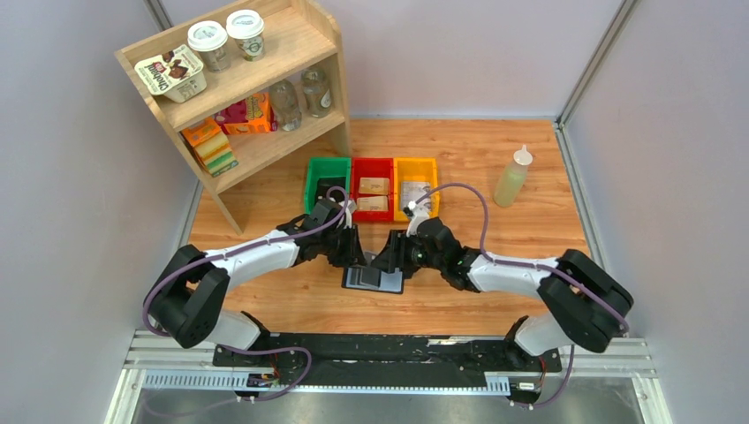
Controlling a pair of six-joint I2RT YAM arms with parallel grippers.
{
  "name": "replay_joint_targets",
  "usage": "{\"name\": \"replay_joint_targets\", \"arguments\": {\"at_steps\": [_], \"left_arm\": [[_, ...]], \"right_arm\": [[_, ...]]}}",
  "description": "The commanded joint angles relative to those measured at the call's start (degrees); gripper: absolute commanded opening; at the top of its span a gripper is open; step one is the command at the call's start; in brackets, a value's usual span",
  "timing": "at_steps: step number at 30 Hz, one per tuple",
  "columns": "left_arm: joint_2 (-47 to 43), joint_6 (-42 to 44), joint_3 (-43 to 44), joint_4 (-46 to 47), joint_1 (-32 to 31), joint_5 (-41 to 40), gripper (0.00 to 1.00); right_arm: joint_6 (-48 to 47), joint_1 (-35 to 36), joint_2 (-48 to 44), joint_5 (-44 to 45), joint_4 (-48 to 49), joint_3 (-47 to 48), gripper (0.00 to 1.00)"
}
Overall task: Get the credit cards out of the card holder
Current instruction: Remove the credit card from the card holder.
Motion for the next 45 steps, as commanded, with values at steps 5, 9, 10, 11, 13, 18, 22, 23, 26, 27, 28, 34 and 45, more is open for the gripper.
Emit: {"name": "replay_joint_targets", "arguments": {"at_steps": [5,9,10,11,13,18,22,23,26,27,28,34,45], "left_arm": [[-0.5,2.2,0.3,-2.1,-0.3,-6.0,0.27],[-1.0,3.1,0.5,-3.1,-0.3,-7.7,0.27],[-0.9,3.4,0.7,-3.2,-0.3,-7.3,0.27],[-0.6,3.6,1.0,-3.2,-0.3,-7.0,0.27],[0.0,3.7,1.2,-3.1,-0.3,-6.6,0.27],[2.7,4.1,1.3,-3.0,-0.3,-6.3,0.27],[3.8,4.1,1.1,-3.2,-0.3,-6.3,0.24],[3.9,4.1,1.1,-3.2,-0.3,-6.3,0.24],[3.5,3.9,0.9,-3.3,-0.3,-6.3,0.23],[3.2,3.9,0.9,-3.3,-0.3,-6.3,0.23],[2.9,3.8,0.9,-3.4,-0.3,-6.4,0.23],[0.0,3.7,1.3,-3.7,-0.3,-6.8,0.24],[1.1,7.0,4.0,-8.3,-0.3,-11.7,0.27]], "right_arm": [[9.2,-2.1,11.5,-5.8,14.9,-2.1,0.55],[11.9,-3.1,16.0,-9.0,21.6,-3.6,0.53],[12.3,-3.1,16.9,-9.3,22.5,-3.9,0.53],[12.6,-3.1,17.6,-9.4,23.4,-3.9,0.53],[13.3,-3.4,18.8,-9.9,25.1,-4.3,0.51],[13.2,-3.7,20.1,-11.3,26.4,-3.9,0.44],[13.3,-3.8,19.5,-12.4,27.0,-3.6,0.4],[13.3,-3.7,19.3,-12.5,27.0,-3.4,0.4],[13.3,-3.7,19.7,-13.7,27.4,-2.5,0.39],[13.5,-3.7,20.0,-14.1,27.8,-2.3,0.39],[13.8,-3.7,20.1,-14.4,28.4,-2.3,0.39],[14.5,-3.7,21.4,-14.8,29.7,-1.6,0.38],[14.4,-3.7,21.9,-13.5,27.4,-1.4,0.38]]}}
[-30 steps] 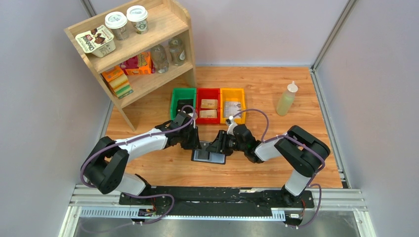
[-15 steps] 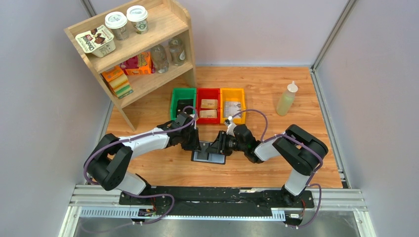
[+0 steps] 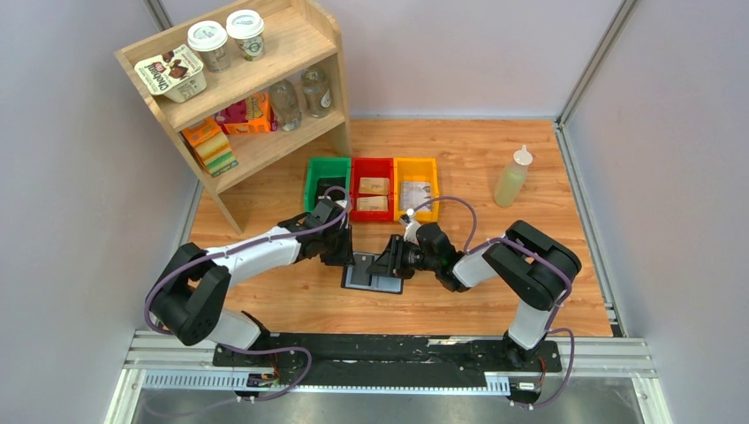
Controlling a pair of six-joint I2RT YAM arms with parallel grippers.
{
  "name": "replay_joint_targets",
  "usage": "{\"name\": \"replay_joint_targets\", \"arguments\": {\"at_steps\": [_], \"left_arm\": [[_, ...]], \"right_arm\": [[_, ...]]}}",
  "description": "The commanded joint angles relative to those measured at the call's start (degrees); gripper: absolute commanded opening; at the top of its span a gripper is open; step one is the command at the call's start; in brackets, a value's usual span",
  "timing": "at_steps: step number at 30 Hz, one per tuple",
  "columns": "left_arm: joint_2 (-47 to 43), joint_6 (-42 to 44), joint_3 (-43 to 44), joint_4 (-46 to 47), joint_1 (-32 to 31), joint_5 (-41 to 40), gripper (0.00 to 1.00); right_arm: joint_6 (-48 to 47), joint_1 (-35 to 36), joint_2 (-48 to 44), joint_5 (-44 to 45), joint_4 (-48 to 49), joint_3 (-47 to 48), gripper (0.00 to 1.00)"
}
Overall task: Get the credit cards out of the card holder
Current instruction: Remove the credit card from the card holder.
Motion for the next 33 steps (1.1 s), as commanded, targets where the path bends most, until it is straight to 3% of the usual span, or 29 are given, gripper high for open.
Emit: {"name": "replay_joint_targets", "arguments": {"at_steps": [1,12,23,33], "left_arm": [[1.3,2.7,2.3,-1.5,-0.3,-1.2,0.27],[3.7,2.1,1.5,-0.8,-0.3,1.9,0.05],[3.7,0.1,-0.5,1.3,-0.3,3.9,0.0],[2.8,-1.4,-1.3,3.1,-0.3,6.1,0.0]], "right_arm": [[0.1,0.0,0.7,0.3,1.2,1.6,0.38],[1.7,0.0,-1.4,-1.5,1.2,3.3,0.36],[3.0,0.0,-5.6,-1.2,2.5,3.5,0.3],[4.2,0.1,1.2,-1.7,5.1,3.7,0.28]]}}
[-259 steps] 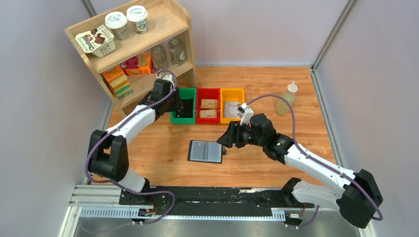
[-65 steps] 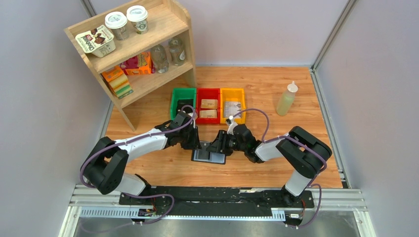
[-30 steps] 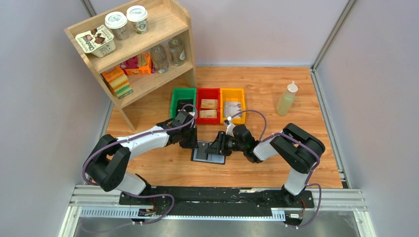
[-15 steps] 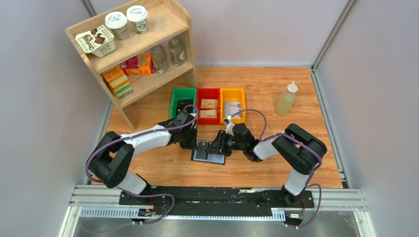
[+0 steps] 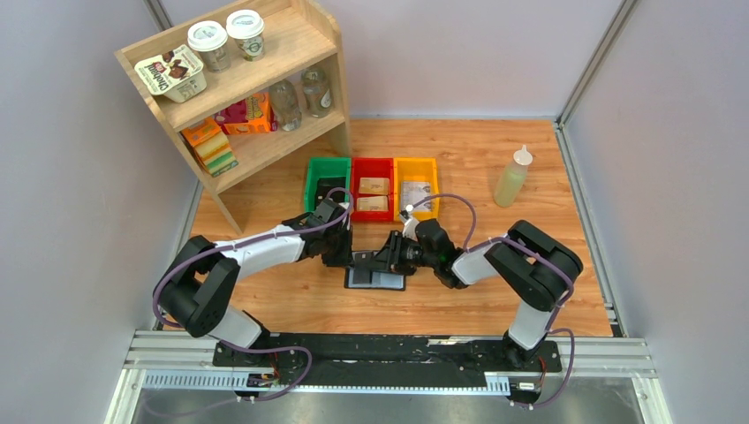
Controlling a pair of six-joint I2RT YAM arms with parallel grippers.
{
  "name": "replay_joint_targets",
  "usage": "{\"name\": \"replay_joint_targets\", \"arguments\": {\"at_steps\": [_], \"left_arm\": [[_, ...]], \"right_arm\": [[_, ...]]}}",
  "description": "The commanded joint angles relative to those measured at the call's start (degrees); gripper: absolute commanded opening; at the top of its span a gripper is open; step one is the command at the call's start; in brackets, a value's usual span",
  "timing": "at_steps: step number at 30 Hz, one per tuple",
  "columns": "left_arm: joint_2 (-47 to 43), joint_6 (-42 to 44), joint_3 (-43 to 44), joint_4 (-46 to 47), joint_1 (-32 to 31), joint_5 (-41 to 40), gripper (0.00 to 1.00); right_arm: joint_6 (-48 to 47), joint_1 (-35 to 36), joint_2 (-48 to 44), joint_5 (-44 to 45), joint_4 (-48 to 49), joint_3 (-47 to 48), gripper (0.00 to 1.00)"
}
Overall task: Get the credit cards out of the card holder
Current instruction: Remove the credit card from the card holder.
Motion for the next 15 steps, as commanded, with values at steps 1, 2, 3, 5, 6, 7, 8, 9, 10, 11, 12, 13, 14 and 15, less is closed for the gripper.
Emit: {"name": "replay_joint_targets", "arguments": {"at_steps": [1,2,3,5,6,7,8,9,10,11,12,13,14,15], "left_arm": [[-0.5,-2.0,-1.6,2.1,-0.7,4.4,0.0],[-0.6,-2.3,-1.8,2.3,-0.8,4.7,0.0],[-0.6,-2.4,-2.0,2.7,-0.8,4.8,0.0],[-0.4,-2.6,-2.0,3.0,-0.8,5.1,0.0],[-0.2,-2.6,-2.0,2.9,-0.8,5.1,0.0],[0.0,-2.6,-2.0,2.9,-0.8,5.0,0.0],[0.2,-2.6,-2.0,2.9,-0.8,5.1,0.0],[0.3,-2.6,-2.0,2.9,-0.8,5.1,0.0],[0.6,-2.6,-2.0,2.9,-0.8,5.1,0.0],[0.7,-2.4,-2.0,2.9,-0.8,5.1,0.0],[0.8,-2.3,-1.9,2.5,-0.8,4.7,0.0],[0.9,-2.0,-1.7,2.3,-0.8,4.5,0.0],[1.0,-1.9,-1.6,1.9,-0.8,4.1,0.0],[1.0,-1.6,-1.3,1.5,-0.8,3.9,0.0]], "right_arm": [[1.7,0.2,3.2,-0.9,6.5,2.0,0.28],[1.7,0.2,3.7,-0.9,6.7,2.0,0.28],[1.7,0.3,4.1,-0.8,6.7,2.1,0.28],[1.4,0.3,4.6,-0.6,6.7,2.3,0.28],[1.3,0.3,4.9,-0.6,6.7,2.5,0.29],[1.4,0.3,5.3,-0.8,6.8,2.8,0.29],[1.6,0.3,5.8,-1.0,7.1,3.0,0.29],[1.8,0.4,6.3,-1.3,7.6,3.3,0.29],[2.4,0.5,7.0,-1.7,8.4,3.6,0.29],[2.8,0.6,7.4,-2.0,9.2,3.8,0.3],[3.3,0.7,7.8,-2.3,10.0,3.9,0.3],[3.9,0.8,8.3,-2.5,10.9,4.0,0.3],[4.4,0.9,8.4,-2.9,11.7,4.1,0.31],[4.7,0.9,8.5,-3.2,12.3,4.3,0.31]]}}
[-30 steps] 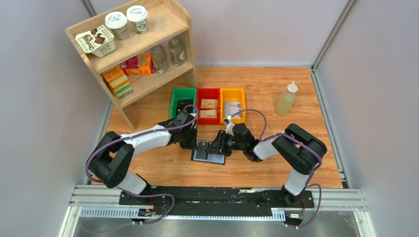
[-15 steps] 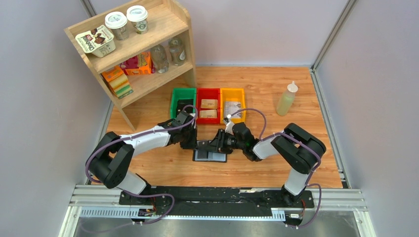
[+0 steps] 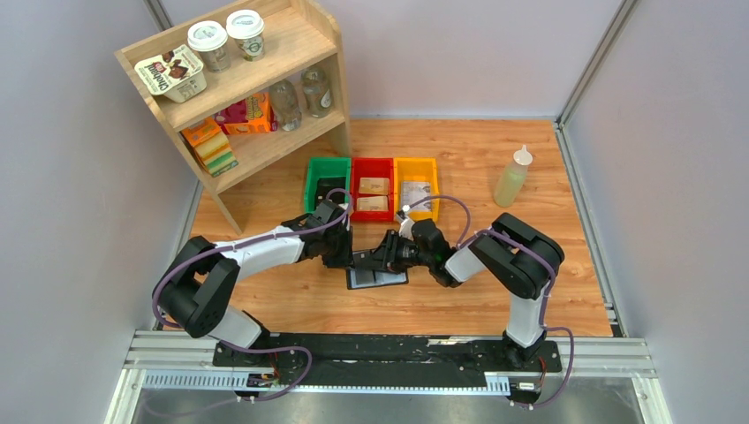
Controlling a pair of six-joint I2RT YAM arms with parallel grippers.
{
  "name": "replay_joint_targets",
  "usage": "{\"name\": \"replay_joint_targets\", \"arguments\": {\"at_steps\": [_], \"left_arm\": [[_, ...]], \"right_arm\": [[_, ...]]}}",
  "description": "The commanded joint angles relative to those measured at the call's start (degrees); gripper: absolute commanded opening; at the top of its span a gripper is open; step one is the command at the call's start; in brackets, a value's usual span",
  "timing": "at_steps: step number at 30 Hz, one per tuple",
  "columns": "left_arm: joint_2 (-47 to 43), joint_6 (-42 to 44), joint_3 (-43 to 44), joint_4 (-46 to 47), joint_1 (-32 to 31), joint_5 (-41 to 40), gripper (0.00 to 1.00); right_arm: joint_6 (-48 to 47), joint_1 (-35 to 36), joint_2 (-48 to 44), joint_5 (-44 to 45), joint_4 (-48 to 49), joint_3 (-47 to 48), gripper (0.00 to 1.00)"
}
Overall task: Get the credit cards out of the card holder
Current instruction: Remove the credit card from the card holder.
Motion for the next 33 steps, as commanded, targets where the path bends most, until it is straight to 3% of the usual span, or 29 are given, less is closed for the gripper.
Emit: {"name": "replay_joint_targets", "arguments": {"at_steps": [1,19,33], "left_arm": [[1.3,-0.2,-0.3,-0.3,-0.9,1.7,0.0],[2.8,2.1,2.2,-5.3,-0.9,-1.8,0.0],[2.6,2.1,1.9,-4.6,-0.9,-1.1,0.0]], "right_arm": [[2.3,1.3,1.3,-2.6,7.2,2.3,0.31],[3.6,-1.9,-3.2,-5.5,15.7,-4.4,0.24],[2.1,-5.5,-4.8,-6.3,16.3,-9.1,0.0]]}}
